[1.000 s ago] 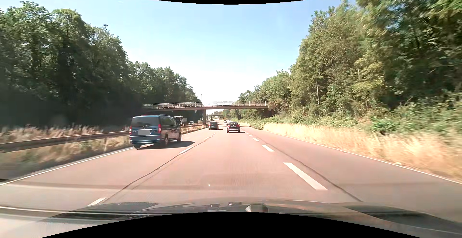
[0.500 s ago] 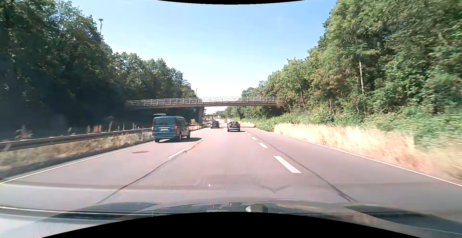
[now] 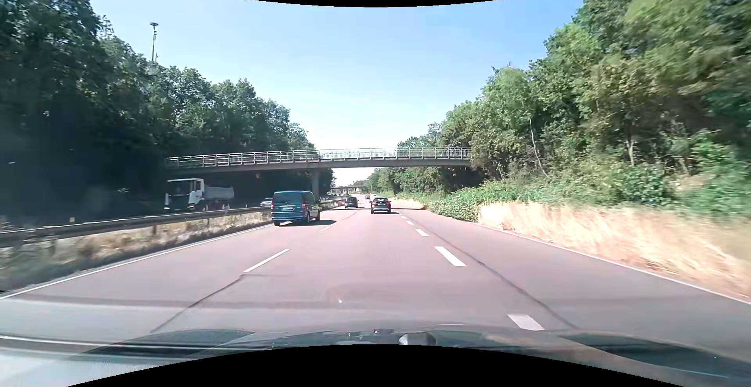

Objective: Follow the waypoints while adhering to traffic rules and regulations

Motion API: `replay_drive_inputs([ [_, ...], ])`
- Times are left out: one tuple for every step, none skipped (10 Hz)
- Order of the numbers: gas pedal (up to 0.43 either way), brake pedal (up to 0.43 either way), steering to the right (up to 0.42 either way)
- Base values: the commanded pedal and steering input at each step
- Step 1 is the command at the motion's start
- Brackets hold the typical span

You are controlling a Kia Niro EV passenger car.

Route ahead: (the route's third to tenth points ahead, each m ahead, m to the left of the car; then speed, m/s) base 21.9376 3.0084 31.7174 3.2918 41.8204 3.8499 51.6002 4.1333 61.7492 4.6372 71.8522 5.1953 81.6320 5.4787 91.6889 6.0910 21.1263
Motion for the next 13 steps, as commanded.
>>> replay_drive_inputs([
  [0.118, 0.0, -0.005],
  [0.118, 0.0, -0.005],
  [0.118, 0.0, -0.005],
  [0.118, 0.0, -0.005],
  [0.118, 0.0, -0.005],
  [0.118, 0.0, -0.005],
  [0.118, 0.0, -0.005],
  [0.118, 0.0, -0.005],
  [0.118, 0.0, -0.005],
  [0.118, 0.0, -0.005],
  [0.118, 0.0, -0.005],
  [0.118, 0.0, -0.005],
  [0.118, 0.0, -0.005],
])
